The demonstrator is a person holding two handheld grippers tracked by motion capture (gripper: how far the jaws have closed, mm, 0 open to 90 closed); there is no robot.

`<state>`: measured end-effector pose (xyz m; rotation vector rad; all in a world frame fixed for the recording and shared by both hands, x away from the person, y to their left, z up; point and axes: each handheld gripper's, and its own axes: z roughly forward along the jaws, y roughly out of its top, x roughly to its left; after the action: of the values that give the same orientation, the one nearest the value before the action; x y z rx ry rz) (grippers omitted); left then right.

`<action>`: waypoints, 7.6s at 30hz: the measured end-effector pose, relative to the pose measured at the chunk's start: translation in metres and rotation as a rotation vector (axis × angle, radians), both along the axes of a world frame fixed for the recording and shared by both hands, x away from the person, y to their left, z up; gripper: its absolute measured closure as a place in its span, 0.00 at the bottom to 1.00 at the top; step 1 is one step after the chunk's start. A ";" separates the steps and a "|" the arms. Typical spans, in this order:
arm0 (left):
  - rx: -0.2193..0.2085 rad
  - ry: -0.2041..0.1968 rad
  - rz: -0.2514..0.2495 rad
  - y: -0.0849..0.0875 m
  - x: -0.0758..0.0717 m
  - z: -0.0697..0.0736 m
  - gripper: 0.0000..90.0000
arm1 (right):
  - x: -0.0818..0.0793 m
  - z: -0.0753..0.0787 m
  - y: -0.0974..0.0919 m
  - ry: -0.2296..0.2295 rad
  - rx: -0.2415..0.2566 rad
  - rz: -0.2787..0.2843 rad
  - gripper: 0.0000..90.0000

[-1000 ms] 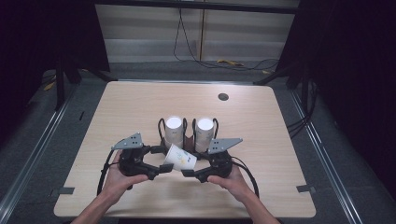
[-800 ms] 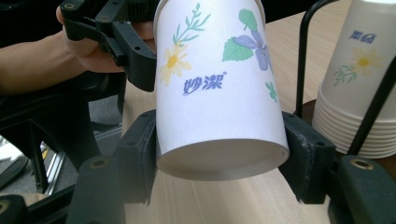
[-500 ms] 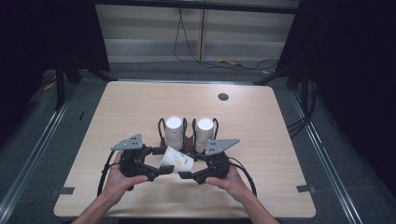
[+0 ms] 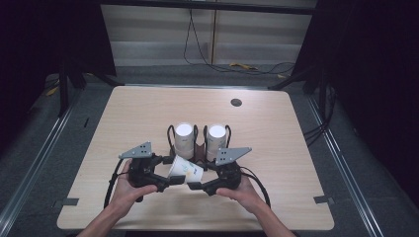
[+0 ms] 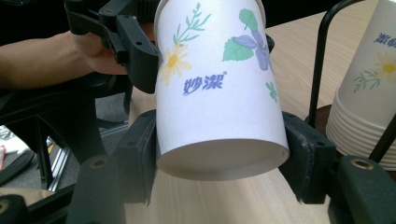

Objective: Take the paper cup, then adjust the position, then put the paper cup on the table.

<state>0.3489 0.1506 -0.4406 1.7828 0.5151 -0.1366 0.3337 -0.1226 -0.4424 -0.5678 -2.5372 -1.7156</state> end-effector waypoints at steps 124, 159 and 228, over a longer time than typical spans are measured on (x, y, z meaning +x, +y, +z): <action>0.341 -0.007 0.464 0.099 0.095 0.021 0.30 | 0.005 -0.009 -0.081 0.098 -0.146 -0.321 0.19; 0.507 0.058 0.482 0.094 0.112 -0.002 0.25 | -0.003 -0.006 -0.080 0.079 -0.155 -0.326 0.21; 0.399 0.015 0.483 0.115 0.045 -0.026 0.18 | -0.004 -0.005 -0.084 0.081 -0.153 -0.356 0.21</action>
<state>0.3937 0.2660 -0.4667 1.9839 1.0215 0.3091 0.3299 -0.2066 -0.4472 -1.1351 -2.6487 -1.5507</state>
